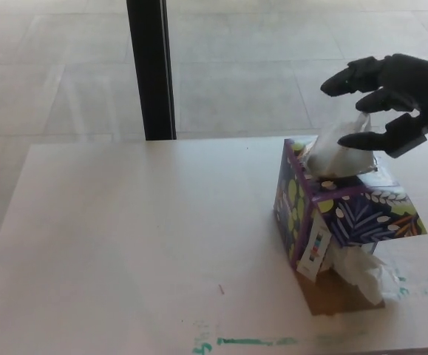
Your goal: The robot uses its right hand to pull out a tissue from the tissue box kept in the middle of the desk and put it on the right side
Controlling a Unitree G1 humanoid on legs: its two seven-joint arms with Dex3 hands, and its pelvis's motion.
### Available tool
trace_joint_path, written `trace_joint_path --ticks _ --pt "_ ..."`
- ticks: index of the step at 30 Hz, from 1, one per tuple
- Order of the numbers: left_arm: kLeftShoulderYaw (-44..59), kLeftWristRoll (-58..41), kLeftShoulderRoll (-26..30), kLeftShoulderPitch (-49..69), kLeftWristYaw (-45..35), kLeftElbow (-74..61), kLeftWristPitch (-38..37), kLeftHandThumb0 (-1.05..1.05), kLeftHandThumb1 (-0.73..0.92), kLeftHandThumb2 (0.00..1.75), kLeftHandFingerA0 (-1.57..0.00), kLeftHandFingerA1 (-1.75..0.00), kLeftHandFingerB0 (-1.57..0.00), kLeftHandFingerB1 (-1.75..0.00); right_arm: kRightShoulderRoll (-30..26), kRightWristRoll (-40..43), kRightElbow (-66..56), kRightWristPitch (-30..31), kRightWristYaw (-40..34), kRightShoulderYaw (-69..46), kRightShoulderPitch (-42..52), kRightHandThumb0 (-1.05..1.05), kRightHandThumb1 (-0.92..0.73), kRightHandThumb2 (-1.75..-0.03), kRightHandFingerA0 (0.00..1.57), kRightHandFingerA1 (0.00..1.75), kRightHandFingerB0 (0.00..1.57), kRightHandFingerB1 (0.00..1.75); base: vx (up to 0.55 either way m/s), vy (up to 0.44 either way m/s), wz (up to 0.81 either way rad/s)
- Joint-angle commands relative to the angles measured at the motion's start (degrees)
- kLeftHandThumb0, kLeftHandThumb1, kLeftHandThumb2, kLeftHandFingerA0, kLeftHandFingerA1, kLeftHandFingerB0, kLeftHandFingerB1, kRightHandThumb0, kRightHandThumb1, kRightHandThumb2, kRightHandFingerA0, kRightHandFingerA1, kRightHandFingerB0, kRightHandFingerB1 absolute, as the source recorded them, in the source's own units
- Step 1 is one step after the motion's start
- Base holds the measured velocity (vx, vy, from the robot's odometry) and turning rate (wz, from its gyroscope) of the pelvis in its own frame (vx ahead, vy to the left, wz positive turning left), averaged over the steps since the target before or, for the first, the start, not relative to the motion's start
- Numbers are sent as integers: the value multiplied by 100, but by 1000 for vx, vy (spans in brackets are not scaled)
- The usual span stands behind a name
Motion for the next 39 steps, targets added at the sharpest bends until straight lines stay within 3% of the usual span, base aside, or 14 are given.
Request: trace_joint_path --ticks 1,3,4,6,7,8,16,17,31,32,33,34,35,39 --pt "9 -51 142 60 3 -18 -81 -83 92 71 -56 -51 -51 -46 14 -510 96 -160 590 161 -259 -75 -48 -86 4 35 17 44 0 0 0" --pt "-3 -46 150 56 -30 -25 -72 -83 92 73 -52 -49 -46 -44 23 -542 91 -174 639 134 -251 -78 -50 -86 4 42 18 43 0 0 0" --pt "-3 -52 155 55 -81 -21 -72 -90 80 86 -51 -53 -39 -47 40 -550 80 -207 679 132 -256 -78 -50 -85 4 43 18 42 0 0 0" --pt "12 -68 146 50 -60 -7 -43 -83 92 72 -56 -51 -45 -44 65 -607 79 -376 719 108 -197 -78 -51 -86 5 46 17 42 0 0 0" --pt "8 -66 161 61 -102 -15 -65 -82 92 73 -55 -50 -46 -44 88 -588 61 -327 750 67 -168 -72 -61 -59 10 40 26 29 0 0 0" --pt "12 -68 164 45 -73 -10 -30 -83 92 72 -55 -51 -46 -43 81 -641 28 -315 767 74 -141 -73 -49 -86 5 47 18 44 0 0 0" --pt "-103 18 199 32 -44 6 -16 -85 92 72 -52 -47 -44 -42 120 -1094 137 -571 760 210 -74 -71 -49 -85 14 51 22 44 0 0 0" --pt "-147 54 211 43 -73 6 -38 -87 92 74 -46 -46 -40 -42 126 -1173 211 -722 703 235 -67 -65 -63 -58 20 47 31 33 0 0 0" --pt "-200 -14 238 84 -153 -27 -80 -85 92 72 -49 -47 -44 -43 488 -1593 634 -1242 447 149 13 -52 -64 -59 23 62 33 37 0 0 0" --pt "-202 -6 230 184 -160 -17 -121 -91 81 84 -47 -51 -42 -47 508 -1632 555 -1240 433 166 103 -56 -45 -85 22 61 27 51 0 0 0" --pt "-252 53 223 244 -109 -13 -176 -84 92 73 -50 -47 -48 -43 530 -1689 517 -1214 413 190 133 -55 -44 -85 25 64 26 50 0 0 0" --pt "-261 67 222 286 -110 12 -213 -76 75 117 -40 -57 -42 -55 521 -1893 483 -1261 335 306 145 -57 -45 -86 27 64 22 48 0 0 0" --pt "-263 63 218 296 -113 22 -213 -83 92 73 -46 -47 -47 -44 498 -2019 486 -1361 271 378 150 -50 -64 -59 26 64 30 34 0 0 0" --pt "-219 1 205 258 -75 40 -99 -83 92 70 -51 -46 -50 -44 420 -2511 445 -1476 29 626 154 -44 -64 -60 29 68 25 31 0 0 0"
